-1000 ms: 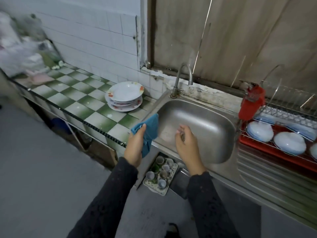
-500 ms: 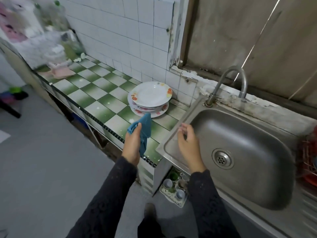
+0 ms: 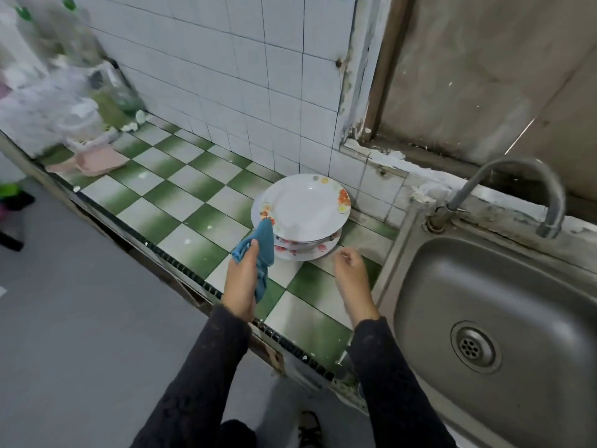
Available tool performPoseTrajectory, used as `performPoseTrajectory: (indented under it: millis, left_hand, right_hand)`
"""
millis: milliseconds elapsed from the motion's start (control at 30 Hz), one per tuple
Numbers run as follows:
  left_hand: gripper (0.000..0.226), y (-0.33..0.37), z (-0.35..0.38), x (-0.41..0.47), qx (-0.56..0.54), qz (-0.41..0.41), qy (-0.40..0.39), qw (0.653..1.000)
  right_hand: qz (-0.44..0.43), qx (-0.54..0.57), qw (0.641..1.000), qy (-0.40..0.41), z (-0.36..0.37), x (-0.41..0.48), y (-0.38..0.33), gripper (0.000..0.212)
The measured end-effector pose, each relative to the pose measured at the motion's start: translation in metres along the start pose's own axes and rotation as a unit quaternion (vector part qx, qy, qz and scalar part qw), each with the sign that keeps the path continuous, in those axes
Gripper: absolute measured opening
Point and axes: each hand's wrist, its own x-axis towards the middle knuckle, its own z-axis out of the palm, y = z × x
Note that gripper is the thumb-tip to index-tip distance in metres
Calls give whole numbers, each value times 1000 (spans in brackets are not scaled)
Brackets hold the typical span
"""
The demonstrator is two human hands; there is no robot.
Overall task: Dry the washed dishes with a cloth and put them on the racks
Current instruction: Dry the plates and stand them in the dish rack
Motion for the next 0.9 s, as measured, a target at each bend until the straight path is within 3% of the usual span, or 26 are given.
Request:
performPoseTrajectory:
  millis: [167, 300, 433, 500, 700, 900]
  left_hand:
    - [23, 23, -7, 62, 12, -11, -20, 1000]
    - [22, 48, -12, 104, 71, -31, -93, 993]
    - [41, 74, -19, 131, 103, -9, -166, 981]
    - [28, 85, -24, 148, 113, -7, -194, 974]
    - [34, 104, -43, 188, 154, -41, -173, 972]
    - [28, 111, -45, 205, 135, -68, -239, 959]
  right_hand:
    - [39, 3, 998, 42, 41, 33, -4, 36]
    - [59, 32, 994, 90, 73, 54, -15, 38]
    - [55, 101, 983, 141, 103, 75, -30, 61]
    - [66, 105, 974, 188, 115, 89, -31, 66]
    - [114, 38, 955, 272, 129, 99, -18, 48]
    - [116, 120, 941, 295, 126, 87, -20, 34]
